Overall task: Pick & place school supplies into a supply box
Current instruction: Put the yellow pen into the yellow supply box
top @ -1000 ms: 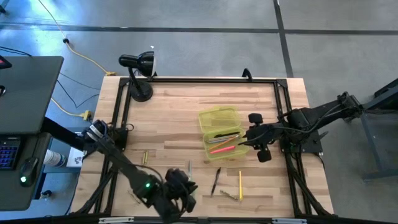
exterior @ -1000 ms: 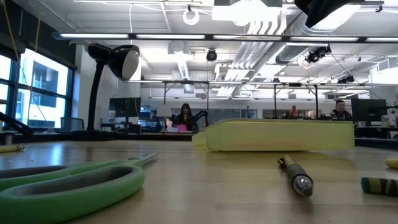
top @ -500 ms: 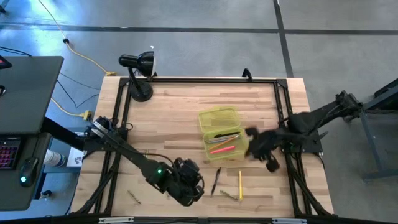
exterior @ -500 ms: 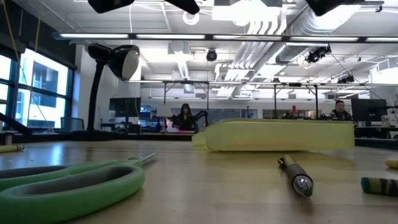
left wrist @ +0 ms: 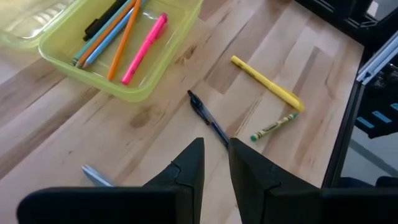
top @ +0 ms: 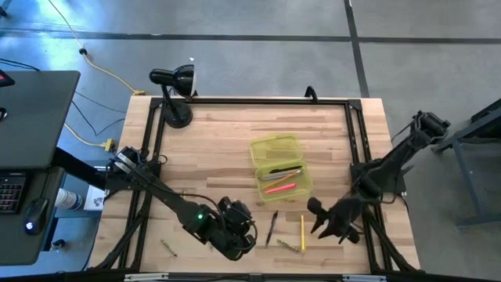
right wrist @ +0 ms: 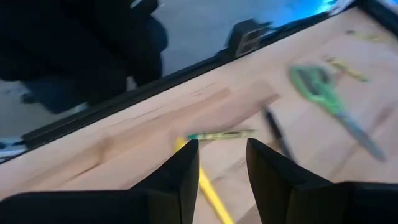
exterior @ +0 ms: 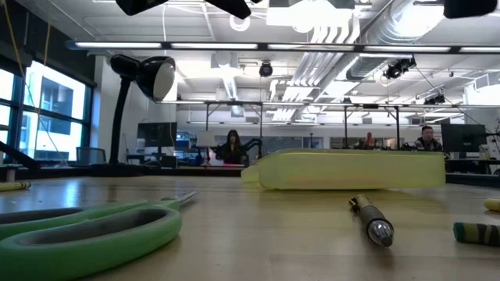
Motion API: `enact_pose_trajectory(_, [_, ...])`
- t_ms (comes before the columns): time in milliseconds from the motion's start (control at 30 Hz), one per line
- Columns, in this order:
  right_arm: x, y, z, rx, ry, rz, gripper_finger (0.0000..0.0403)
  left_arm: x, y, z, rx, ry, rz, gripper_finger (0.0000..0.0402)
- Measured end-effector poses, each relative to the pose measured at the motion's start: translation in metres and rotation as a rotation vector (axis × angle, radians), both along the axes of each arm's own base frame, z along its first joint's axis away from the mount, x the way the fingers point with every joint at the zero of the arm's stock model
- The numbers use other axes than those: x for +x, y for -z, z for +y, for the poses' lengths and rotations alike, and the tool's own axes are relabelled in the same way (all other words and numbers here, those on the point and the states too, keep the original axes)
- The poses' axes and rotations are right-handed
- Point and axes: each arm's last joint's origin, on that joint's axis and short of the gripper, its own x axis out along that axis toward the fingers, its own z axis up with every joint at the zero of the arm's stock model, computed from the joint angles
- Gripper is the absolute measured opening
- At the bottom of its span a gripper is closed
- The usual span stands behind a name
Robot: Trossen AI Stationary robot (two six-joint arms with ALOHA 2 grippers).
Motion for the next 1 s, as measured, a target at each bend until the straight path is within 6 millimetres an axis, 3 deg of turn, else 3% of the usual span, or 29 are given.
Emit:
enact_pose_trajectory(200, [0.022, 0.010, 0.022, -0.043, -0.055, 0.134, 0.0113, 0.000, 0.000, 0.001, 0.017, -0.016, -0.013, 0.0106])
enact_pose_trajectory(400, [0.050, 0.034, 0.037, -0.278, -0.011, 0.322, 0.0113, 0.000, 0.000, 0.000, -0.001, -0.002, -0.002, 0.0106])
enact_pose_trajectory(600, [0.067, 0.053, 0.050, -0.453, -0.105, 0.345, 0.0113, 0.000, 0.000, 0.000, -0.006, 0.002, 0.001, 0.0106])
enact_pose_trajectory(800, [0.076, 0.057, 0.052, -0.565, -0.138, 0.359, 0.0113, 0.000, 0.000, -0.001, -0.016, 0.011, 0.008, 0.0106])
enact_pose_trajectory(1000, [0.079, 0.065, 0.041, -0.572, -0.139, 0.398, 0.0113, 0.000, 0.000, -0.001, -0.016, 0.011, 0.008, 0.0106])
